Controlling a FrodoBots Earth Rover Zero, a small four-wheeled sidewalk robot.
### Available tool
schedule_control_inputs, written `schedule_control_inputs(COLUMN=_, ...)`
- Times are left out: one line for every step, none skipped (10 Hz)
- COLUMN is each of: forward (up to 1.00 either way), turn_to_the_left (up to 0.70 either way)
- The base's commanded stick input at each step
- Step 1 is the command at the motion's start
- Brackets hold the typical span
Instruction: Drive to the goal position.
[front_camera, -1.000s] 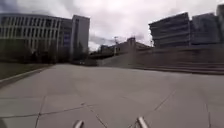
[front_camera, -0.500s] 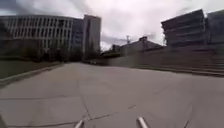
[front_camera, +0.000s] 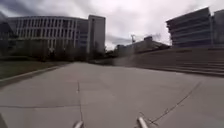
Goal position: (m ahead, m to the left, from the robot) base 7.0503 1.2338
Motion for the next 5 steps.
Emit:
schedule_control_inputs(forward=1.0, turn_to_the_left=0.0)
schedule_control_inputs(forward=1.0, turn_to_the_left=0.0)
schedule_control_inputs(forward=1.0, turn_to_the_left=0.0)
schedule_control_inputs(forward=1.0, turn_to_the_left=0.0)
schedule_control_inputs(forward=1.0, turn_to_the_left=0.0)
